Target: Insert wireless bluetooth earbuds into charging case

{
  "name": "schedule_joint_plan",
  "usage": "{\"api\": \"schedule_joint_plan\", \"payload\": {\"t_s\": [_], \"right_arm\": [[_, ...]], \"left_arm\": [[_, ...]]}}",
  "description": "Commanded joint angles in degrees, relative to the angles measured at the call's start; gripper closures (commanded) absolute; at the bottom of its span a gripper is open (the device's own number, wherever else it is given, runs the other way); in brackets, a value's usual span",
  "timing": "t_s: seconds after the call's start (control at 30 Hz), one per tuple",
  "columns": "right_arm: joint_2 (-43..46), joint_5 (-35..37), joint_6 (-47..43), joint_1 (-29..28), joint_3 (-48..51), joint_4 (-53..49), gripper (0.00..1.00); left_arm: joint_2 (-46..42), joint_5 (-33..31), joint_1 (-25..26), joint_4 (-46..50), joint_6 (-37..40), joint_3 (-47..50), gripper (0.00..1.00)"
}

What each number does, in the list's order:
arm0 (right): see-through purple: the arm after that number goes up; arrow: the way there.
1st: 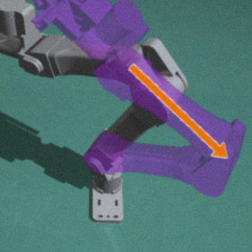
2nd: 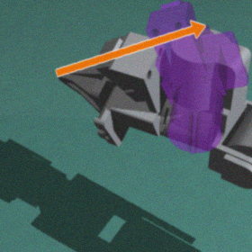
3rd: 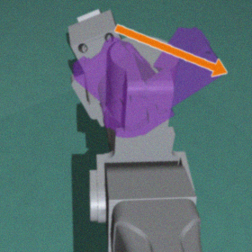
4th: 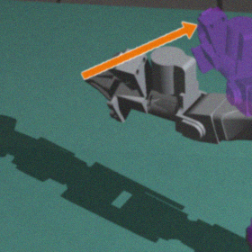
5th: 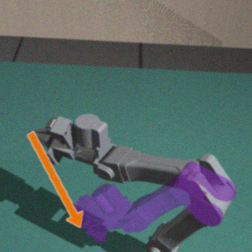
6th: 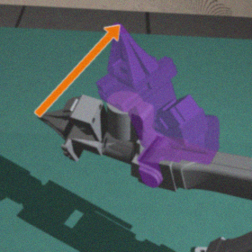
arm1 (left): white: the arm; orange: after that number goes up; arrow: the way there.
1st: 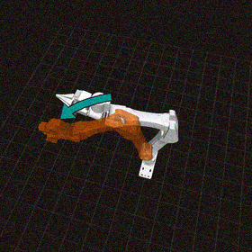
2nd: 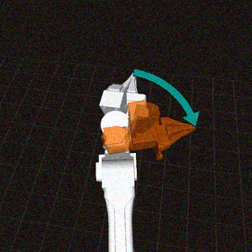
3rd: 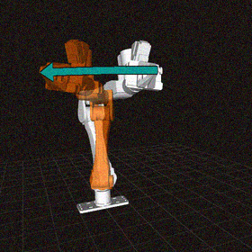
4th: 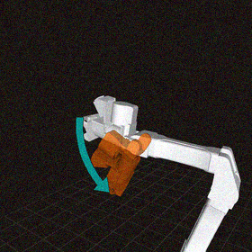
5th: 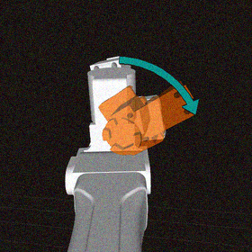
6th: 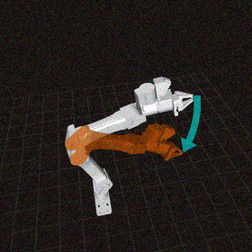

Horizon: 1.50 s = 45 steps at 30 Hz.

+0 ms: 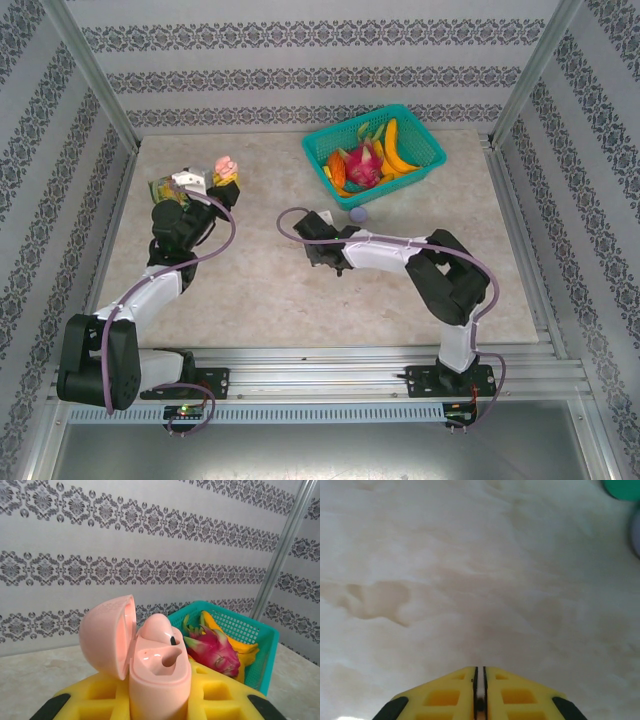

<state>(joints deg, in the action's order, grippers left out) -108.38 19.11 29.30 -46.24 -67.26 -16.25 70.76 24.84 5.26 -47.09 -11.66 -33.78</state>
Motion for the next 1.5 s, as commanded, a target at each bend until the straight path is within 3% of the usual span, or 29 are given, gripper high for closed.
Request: {"api": "schedule_joint_plan", "payload": {"t_s": [0.0,0.37,0.47,0.7,0.87,1.1,1.47], "right_arm": [[2.85,3.76,4.53,0.75,3.18,-1.1,0.86],[5.89,5.06,11.13,1.48,9.93,-2.02,0.82],[7.98,4.99,10.58,1.55,10.22,-2.4,0.76],[10.53,1.13,9.81,4.48,10.94,-2.66,0.51],[10.34,-3.55,10.55,6.13,12.66,-0.62,0.43],[8.65,-9.19,12.05,6.42,14.37,2.41,0.42],[8.47,-12.45,14.0,3.25,17.16,4.51,0.43]], "left_arm": [[0.03,0.76,1.63,-0.94,-1.34,1.29,1.0],[-0.27,-0.89,4.84,-1.31,-1.43,2.89,1.0],[-0.26,-0.97,5.59,-1.1,-1.35,2.96,1.0],[0.3,-1.69,6.86,-1.03,-0.91,3.37,1.0],[0.47,-2.12,7.22,-1.25,-0.81,3.54,1.0],[0.68,-2.23,7.64,-1.24,-0.63,3.17,1.0],[0.9,-2.65,7.92,-1.71,-0.38,3.46,1.0]]}}
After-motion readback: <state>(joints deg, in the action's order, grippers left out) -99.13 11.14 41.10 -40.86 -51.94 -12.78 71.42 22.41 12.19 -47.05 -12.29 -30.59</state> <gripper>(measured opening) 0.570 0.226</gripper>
